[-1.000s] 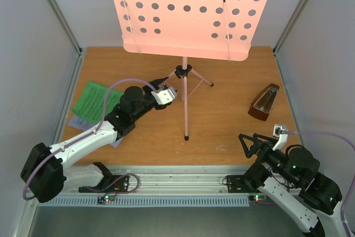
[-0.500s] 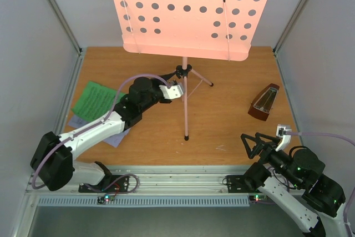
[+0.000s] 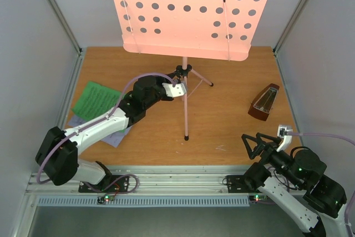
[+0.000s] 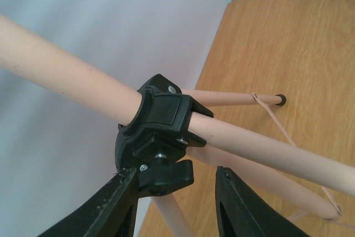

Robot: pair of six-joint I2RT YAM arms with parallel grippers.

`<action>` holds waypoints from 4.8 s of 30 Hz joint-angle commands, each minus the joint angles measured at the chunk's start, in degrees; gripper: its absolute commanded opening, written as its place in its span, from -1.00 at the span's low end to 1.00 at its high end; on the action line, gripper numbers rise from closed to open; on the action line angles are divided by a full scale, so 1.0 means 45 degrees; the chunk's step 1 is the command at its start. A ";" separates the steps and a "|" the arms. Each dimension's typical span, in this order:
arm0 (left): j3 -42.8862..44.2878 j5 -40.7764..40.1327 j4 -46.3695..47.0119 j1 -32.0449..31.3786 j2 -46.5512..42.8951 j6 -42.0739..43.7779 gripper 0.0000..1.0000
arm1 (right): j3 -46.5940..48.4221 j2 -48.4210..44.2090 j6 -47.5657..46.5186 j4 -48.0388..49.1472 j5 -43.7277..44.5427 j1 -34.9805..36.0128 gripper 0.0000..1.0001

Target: Pack up the instrument practice props

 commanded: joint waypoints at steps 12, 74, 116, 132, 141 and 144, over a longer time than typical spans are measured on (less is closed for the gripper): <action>-0.0004 -0.0378 0.1039 -0.0047 0.0072 -0.0365 -0.55 | 0.0386 -0.0188 -0.0070 -0.0466 0.0338 -0.0012 0.97; -0.1724 0.2059 0.4796 -0.0777 0.1575 -1.8352 0.09 | -0.2231 0.8283 -0.1365 1.0048 -0.4070 -0.3453 0.75; -0.2263 0.8278 0.0416 -0.0948 -0.1022 -1.5672 -0.99 | -0.3174 1.1338 -0.2245 1.9068 -1.1841 -0.5199 0.51; -0.2627 0.6079 -0.0726 -0.0948 -0.1869 -1.5166 -0.37 | -0.1497 1.3752 -0.3661 2.0155 -1.2784 -0.4942 0.37; -0.3170 0.6137 0.0077 -0.0950 -0.1735 -1.5574 -0.18 | -0.1131 1.4397 -0.3505 2.1037 -1.3395 -0.4623 0.37; -0.3210 0.6170 0.0028 -0.0948 -0.1667 -1.5628 -0.26 | -0.0945 1.4675 -0.3466 2.1287 -1.3394 -0.4602 0.35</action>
